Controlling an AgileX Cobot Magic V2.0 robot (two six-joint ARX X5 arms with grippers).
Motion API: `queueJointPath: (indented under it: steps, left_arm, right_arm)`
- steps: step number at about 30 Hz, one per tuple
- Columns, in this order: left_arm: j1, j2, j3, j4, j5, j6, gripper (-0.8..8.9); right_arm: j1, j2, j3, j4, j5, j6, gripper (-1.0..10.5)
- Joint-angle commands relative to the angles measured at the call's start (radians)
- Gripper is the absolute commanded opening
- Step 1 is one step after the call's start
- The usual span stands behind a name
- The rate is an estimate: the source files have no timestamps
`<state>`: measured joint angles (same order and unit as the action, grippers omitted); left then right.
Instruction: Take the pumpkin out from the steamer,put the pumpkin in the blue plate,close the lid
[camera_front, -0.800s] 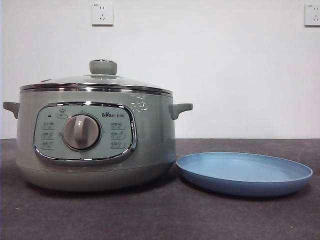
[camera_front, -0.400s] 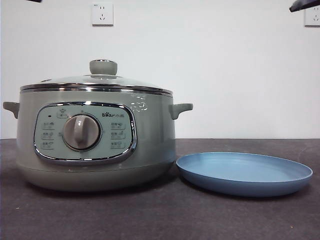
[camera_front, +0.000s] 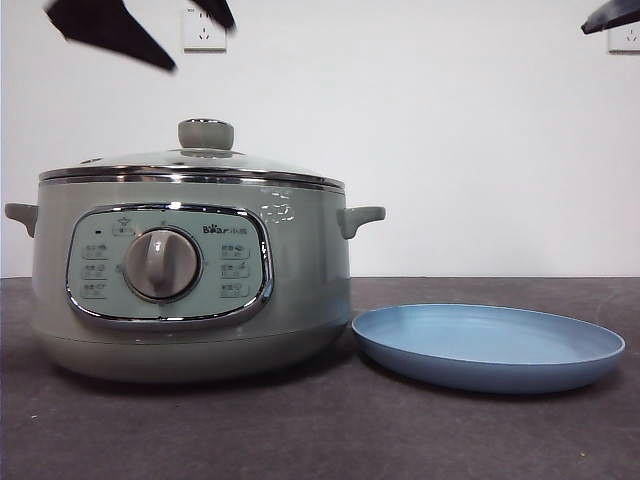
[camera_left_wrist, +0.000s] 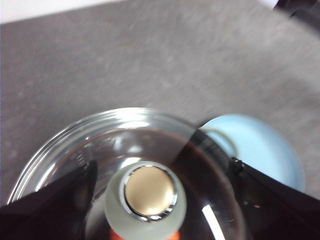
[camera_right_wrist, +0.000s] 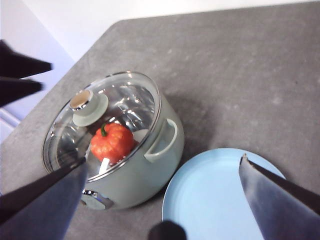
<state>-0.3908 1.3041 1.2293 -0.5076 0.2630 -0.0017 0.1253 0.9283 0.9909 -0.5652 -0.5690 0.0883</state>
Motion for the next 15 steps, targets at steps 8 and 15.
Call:
queueJointPath:
  steps: [8, 15]
  left_arm:
    - [-0.039, 0.168, 0.002, -0.012, -0.064, 0.059, 4.41]
    - [-0.060, 0.169, 0.002, -0.005, -0.109, 0.060, 3.97]
  right_arm:
    - [0.003, 0.001, 0.003, -0.039, 0.002, -0.020, 5.0]
    - [0.003, 0.001, 0.003, -0.055, 0.002, -0.020, 5.0]
